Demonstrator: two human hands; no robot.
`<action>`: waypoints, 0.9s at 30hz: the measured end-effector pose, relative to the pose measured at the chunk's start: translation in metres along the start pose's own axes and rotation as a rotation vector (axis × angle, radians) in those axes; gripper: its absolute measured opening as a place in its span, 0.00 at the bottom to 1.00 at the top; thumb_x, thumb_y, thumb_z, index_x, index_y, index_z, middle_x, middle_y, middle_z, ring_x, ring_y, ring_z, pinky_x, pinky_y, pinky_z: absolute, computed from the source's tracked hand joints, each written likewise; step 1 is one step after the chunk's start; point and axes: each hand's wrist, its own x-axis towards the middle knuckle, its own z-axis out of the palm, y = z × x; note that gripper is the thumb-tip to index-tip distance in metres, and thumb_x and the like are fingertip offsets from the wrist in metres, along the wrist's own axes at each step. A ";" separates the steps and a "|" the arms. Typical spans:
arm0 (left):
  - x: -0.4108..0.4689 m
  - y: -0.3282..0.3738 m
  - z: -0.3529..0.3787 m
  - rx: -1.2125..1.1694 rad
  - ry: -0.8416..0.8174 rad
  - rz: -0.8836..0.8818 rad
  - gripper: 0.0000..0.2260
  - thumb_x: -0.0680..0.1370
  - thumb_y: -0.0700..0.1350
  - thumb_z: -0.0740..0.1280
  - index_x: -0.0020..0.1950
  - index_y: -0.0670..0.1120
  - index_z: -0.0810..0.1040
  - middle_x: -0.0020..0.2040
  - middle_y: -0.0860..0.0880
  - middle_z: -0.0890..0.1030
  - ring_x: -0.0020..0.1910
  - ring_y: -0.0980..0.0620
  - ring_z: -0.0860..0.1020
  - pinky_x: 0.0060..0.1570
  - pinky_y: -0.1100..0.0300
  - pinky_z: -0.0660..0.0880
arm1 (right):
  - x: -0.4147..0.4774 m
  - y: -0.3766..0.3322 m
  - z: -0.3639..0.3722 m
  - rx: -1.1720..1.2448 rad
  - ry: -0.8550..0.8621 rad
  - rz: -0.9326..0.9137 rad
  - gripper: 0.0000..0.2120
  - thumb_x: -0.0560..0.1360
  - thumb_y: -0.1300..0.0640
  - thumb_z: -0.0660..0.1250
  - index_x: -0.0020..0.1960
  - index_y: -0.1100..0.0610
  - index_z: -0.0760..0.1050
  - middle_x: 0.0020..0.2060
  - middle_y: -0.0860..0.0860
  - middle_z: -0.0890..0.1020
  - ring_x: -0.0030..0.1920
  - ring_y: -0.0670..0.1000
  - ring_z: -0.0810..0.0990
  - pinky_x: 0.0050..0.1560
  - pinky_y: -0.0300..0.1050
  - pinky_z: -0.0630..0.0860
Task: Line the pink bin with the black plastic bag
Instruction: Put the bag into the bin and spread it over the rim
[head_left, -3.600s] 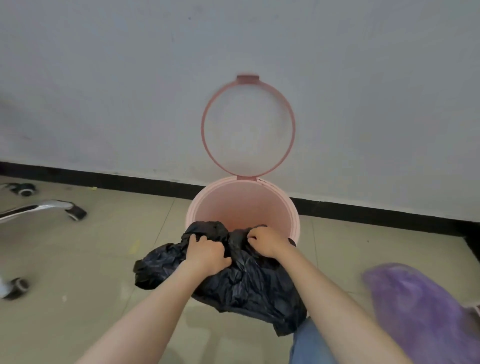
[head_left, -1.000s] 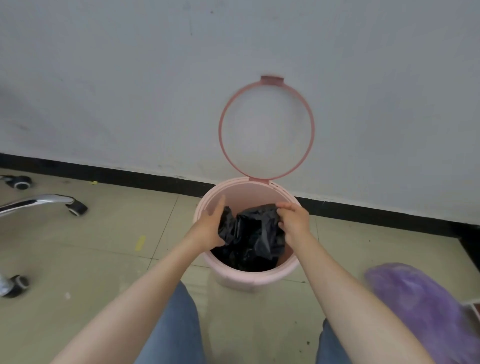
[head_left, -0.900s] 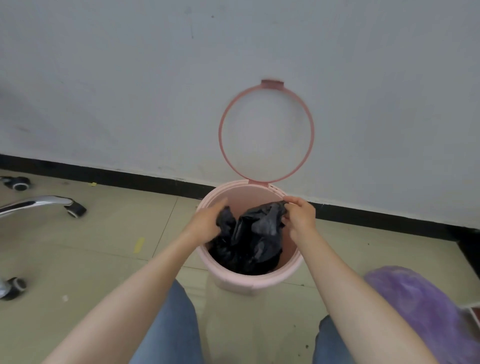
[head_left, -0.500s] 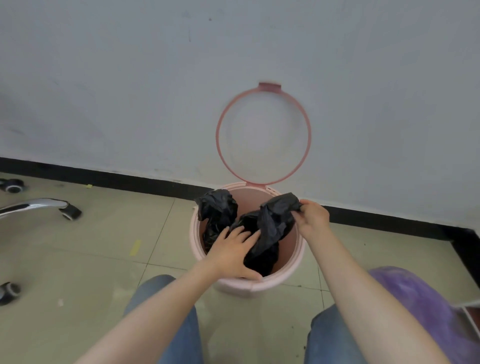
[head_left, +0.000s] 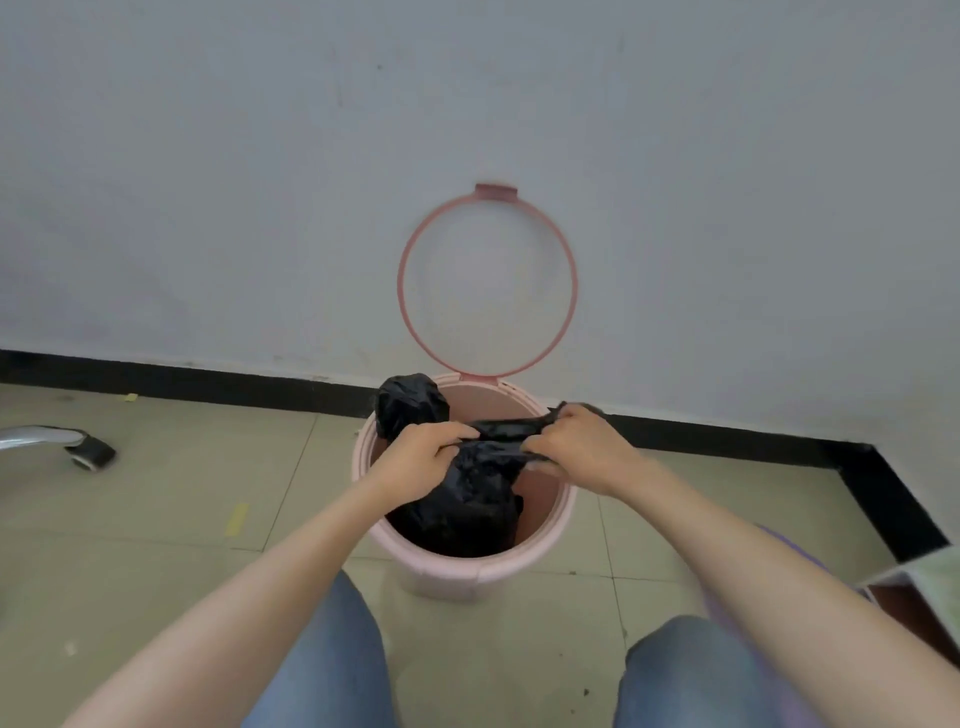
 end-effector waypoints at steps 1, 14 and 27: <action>0.000 0.003 -0.002 -0.061 0.020 -0.049 0.14 0.79 0.39 0.58 0.64 0.45 0.74 0.56 0.46 0.81 0.54 0.47 0.78 0.46 0.72 0.71 | -0.002 0.007 -0.001 0.072 0.052 0.056 0.13 0.78 0.51 0.59 0.56 0.57 0.75 0.48 0.59 0.84 0.50 0.60 0.79 0.56 0.47 0.68; -0.009 -0.001 0.005 0.364 0.245 0.371 0.26 0.77 0.62 0.51 0.38 0.44 0.80 0.28 0.49 0.80 0.24 0.52 0.77 0.21 0.63 0.71 | -0.014 0.041 -0.040 0.616 0.199 0.223 0.05 0.74 0.54 0.66 0.47 0.52 0.80 0.36 0.37 0.73 0.45 0.45 0.70 0.61 0.48 0.61; -0.003 0.028 0.006 -0.102 0.539 -0.100 0.09 0.72 0.33 0.66 0.52 0.38 0.77 0.45 0.45 0.74 0.45 0.51 0.73 0.44 0.63 0.68 | -0.019 0.033 -0.062 0.133 0.216 0.081 0.13 0.76 0.46 0.59 0.41 0.54 0.74 0.34 0.51 0.76 0.41 0.52 0.68 0.50 0.44 0.57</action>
